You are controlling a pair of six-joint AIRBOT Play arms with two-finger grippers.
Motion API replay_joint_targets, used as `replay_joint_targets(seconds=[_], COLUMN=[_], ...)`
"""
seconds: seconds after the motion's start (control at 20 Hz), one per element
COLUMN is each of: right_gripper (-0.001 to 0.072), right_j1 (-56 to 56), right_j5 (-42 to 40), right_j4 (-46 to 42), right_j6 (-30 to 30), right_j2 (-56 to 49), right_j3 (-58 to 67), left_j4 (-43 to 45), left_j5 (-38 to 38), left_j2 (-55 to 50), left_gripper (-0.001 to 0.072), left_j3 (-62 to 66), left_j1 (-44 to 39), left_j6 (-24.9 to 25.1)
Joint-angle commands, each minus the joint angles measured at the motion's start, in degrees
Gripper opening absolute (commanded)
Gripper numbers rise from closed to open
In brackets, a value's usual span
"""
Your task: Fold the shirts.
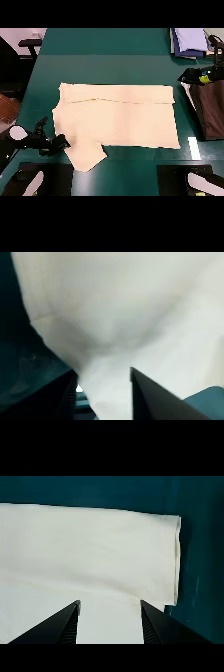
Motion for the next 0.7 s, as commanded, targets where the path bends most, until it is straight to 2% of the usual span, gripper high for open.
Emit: replay_joint_targets(seconds=[0.0, 0.05, 0.25, 0.4, 0.45, 0.5, 0.65], right_gripper=[0.0438, 0.0438, 0.0438, 0.0441, 0.0470, 0.0518, 0.0521], right_j1=[0.0, -0.3, -5.5, -12.5, -15.1, -18.3, -25.3], right_j5=[0.9, 2.2, 11.2, 13.9, 14.5, 14.6, 14.1], right_j4=[0.0, -0.1, -0.5, -5.2, -5.7, -5.6, -3.2], right_j6=[-0.1, -0.1, -1.1, -1.1, -1.1, -1.1, -1.1], right_j2=[0.1, 0.1, 1.4, 7.1, 8.9, 10.6, 13.2], right_j3=[0.0, 0.0, -3.7, -17.7, -23.0, -28.7, -42.1], left_j4=[-4.9, -6.8, -6.7, -5.9, -5.9, -5.9, -6.0], left_j5=[3.2, 3.0, -0.5, -2.7, -2.8, -2.6, -2.4], left_j2=[0.1, 0.1, 0.1, 0.1, 0.1, 0.1, 0.1], left_gripper=[0.0052, 0.0026, 0.0024, 0.0025, 0.0025, 0.0025, 0.0025], left_j3=[-1.3, -1.3, 1.8, 5.7, 6.9, 8.0, 9.6], left_j1=[0.0, 0.0, 0.0, 0.0, 0.0, 0.0, 0.0], left_j6=[4.0, 6.1, 7.8, 9.3, 9.4, 9.8, 9.9])
